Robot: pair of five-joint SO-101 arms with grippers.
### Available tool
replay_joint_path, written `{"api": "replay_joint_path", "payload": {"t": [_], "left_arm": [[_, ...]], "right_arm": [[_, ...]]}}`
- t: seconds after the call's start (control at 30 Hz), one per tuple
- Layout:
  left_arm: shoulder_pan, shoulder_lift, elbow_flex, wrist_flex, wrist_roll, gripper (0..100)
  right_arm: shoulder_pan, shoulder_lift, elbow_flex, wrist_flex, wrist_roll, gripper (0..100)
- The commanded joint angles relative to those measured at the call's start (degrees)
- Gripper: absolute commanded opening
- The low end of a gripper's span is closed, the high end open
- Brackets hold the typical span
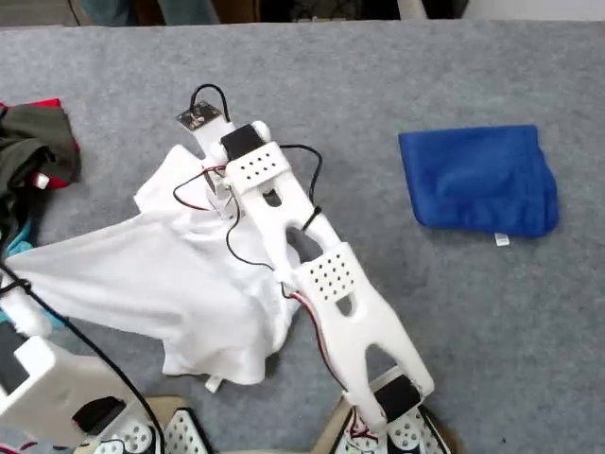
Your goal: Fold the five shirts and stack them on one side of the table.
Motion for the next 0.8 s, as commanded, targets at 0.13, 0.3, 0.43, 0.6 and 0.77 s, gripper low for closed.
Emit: {"api": "replay_joint_path", "payload": {"t": [0.13, 0.3, 0.43, 0.6, 0.77], "left_arm": [[-4.4, -2.4, -4.8, 0.5, -1.6, 3], [1.7, -2.3, -1.7, 1.1, 0.7, 3], [10.2, -2.3, 1.6, 0.7, 7.9, 3], [21.1, -2.2, 5.0, -5.1, 14.2, 3], [32.2, -2.1, 5.4, -10.4, 19.9, 3]], "right_arm": [[-1.1, -0.5, -2.9, 4.0, 0.4, 2.7], [2.0, -5.1, -0.6, 4.1, -2.8, 1.3], [8.6, -14.0, 7.5, 4.1, -4.0, 1.3], [18.2, -31.2, 27.5, 4.0, -4.0, 1.3], [25.1, -47.6, 46.6, 4.0, 2.5, 1.3]]}}
